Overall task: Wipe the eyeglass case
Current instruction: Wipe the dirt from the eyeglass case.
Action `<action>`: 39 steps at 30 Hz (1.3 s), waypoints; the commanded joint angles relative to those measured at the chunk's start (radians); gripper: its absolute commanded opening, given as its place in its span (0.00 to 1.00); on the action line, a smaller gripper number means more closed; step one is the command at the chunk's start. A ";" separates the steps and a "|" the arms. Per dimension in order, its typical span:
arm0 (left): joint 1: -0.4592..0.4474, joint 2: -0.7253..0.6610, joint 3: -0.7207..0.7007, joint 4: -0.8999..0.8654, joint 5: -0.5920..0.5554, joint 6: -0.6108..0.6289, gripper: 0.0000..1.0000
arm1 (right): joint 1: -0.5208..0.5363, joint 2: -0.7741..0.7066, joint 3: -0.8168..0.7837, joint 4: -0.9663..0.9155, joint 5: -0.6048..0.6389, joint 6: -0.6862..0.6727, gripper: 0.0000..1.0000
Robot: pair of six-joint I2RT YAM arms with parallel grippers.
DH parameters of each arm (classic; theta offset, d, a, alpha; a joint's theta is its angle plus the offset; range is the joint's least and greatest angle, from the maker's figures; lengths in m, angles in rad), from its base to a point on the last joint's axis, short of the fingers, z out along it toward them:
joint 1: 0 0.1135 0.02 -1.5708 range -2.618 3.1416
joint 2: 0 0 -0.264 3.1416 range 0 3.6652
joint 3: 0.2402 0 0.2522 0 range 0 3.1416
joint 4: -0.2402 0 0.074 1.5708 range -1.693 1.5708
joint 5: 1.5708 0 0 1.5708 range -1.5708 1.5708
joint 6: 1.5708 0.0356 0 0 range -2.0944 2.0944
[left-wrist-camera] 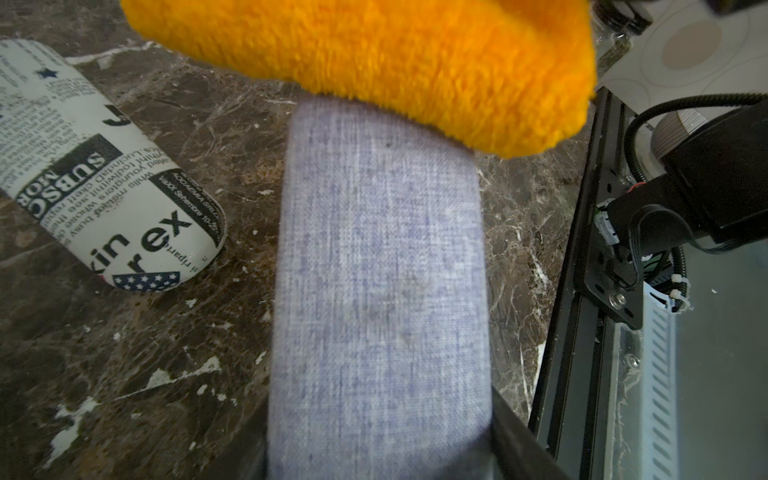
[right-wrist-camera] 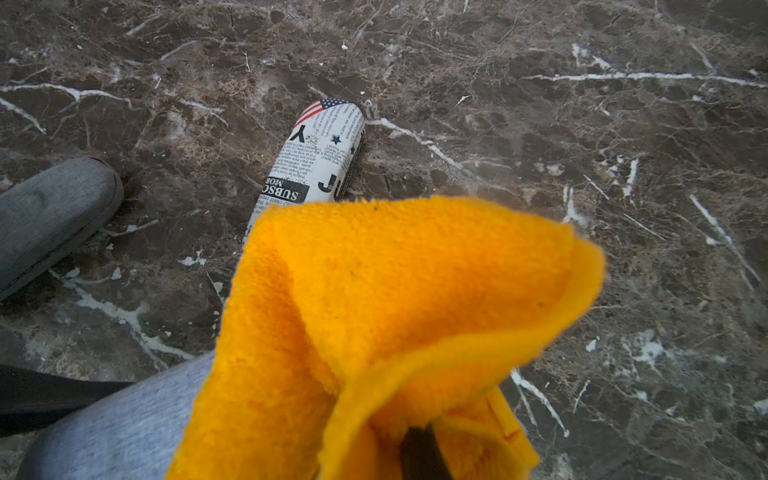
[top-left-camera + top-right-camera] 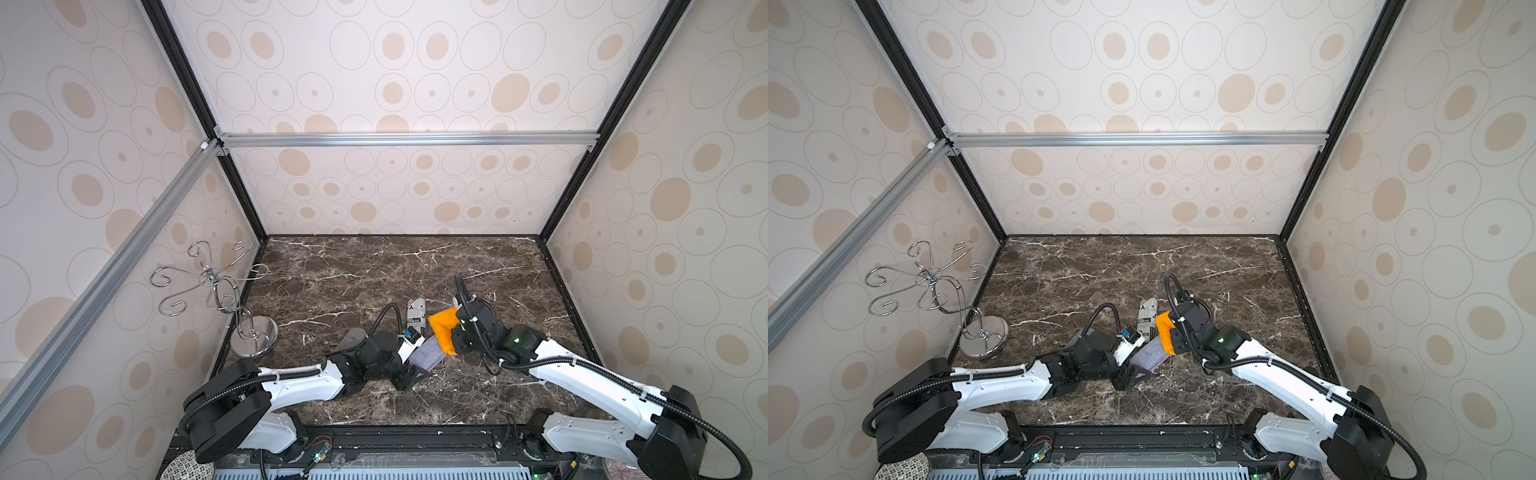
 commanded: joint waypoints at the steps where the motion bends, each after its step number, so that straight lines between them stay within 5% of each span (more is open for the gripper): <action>1: 0.004 -0.010 0.027 0.079 -0.002 0.020 0.51 | 0.041 -0.001 -0.008 -0.008 -0.060 -0.025 0.00; 11: 0.003 -0.014 0.023 0.081 -0.010 0.013 0.51 | 0.130 0.077 0.008 0.030 0.008 0.007 0.00; 21: 0.004 -0.027 0.007 0.089 -0.031 0.008 0.50 | -0.020 -0.009 -0.025 -0.017 -0.001 -0.017 0.00; 25: 0.004 -0.022 0.010 0.093 -0.031 0.010 0.50 | -0.017 -0.012 -0.030 0.011 -0.114 -0.037 0.00; 39: 0.004 -0.020 0.021 0.082 -0.042 0.006 0.50 | 0.145 0.078 -0.004 0.091 -0.152 -0.087 0.00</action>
